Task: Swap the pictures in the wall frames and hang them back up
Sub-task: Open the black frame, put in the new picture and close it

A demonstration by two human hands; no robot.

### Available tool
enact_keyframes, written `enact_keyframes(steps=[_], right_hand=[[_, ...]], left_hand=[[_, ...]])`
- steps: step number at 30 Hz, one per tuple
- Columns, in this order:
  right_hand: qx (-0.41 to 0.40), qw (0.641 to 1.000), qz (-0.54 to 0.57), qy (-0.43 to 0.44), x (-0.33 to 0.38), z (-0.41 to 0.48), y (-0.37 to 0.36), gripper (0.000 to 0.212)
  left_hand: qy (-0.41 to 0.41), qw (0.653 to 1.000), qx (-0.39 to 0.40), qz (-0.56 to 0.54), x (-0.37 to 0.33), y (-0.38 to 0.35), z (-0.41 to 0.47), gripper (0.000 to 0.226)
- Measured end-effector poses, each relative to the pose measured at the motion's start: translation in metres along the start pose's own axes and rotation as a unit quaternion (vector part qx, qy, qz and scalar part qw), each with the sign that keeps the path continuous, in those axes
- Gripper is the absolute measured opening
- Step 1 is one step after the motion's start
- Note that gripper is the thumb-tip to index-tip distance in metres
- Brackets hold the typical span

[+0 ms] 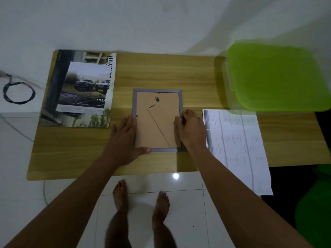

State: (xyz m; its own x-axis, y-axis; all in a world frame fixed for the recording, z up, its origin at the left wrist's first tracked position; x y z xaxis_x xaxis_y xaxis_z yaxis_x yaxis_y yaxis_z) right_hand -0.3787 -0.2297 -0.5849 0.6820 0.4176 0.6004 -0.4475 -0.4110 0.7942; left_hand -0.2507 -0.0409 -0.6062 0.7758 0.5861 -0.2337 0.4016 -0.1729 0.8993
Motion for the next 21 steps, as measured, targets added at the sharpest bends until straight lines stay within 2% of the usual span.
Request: enact_keyframes(steps=[21], right_hand=[[-0.004, 0.998, -0.064, -0.012, 0.0042, 0.0050, 0.0019, 0.027]], left_hand=[[0.006, 1.000, -0.007, 0.017, 0.0013, -0.0025, -0.0010, 0.123]])
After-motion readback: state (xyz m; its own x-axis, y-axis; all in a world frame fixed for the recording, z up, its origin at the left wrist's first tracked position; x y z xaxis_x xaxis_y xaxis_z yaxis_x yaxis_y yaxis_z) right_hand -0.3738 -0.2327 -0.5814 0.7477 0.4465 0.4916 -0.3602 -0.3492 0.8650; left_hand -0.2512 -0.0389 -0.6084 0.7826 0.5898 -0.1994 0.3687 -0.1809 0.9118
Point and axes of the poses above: each hand's wrist, its own z-axis towards the middle knuckle, its own y-axis out of the back of the hand, x = y × z, the point moved 8 cm from there along z, towards the middle knuckle, and after that the axes turned 8 degrees about z, right-handed, at the moved point
